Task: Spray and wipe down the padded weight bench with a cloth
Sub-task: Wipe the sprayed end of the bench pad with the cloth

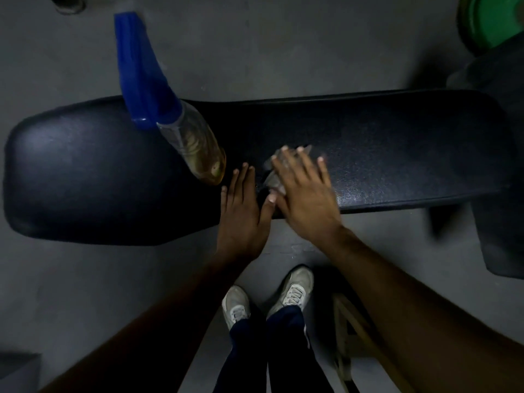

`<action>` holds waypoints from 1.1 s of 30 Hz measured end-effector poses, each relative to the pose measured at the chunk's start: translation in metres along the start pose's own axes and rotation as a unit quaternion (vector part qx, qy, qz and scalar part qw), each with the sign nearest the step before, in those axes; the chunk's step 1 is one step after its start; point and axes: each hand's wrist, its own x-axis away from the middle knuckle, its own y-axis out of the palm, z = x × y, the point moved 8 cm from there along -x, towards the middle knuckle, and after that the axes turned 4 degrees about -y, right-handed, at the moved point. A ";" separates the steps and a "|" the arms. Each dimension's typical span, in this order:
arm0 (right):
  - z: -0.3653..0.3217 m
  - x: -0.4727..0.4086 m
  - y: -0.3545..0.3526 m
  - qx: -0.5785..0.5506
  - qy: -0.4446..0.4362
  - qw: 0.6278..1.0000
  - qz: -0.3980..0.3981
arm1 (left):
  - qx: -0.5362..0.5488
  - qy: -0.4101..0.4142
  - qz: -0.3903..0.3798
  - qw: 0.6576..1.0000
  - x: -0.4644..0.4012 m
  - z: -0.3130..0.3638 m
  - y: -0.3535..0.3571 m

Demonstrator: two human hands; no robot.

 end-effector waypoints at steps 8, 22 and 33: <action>0.055 0.053 0.004 0.030 0.016 0.999 0.009 | -0.061 0.089 -0.008 0.994 -0.013 0.020 -0.002; 0.089 -0.031 -0.023 -0.035 0.068 0.997 0.010 | -0.201 0.134 -0.007 0.971 -0.074 0.033 0.019; 0.186 0.054 -0.024 -0.048 0.292 0.951 0.094 | -0.246 0.143 0.018 0.958 -0.072 0.032 0.020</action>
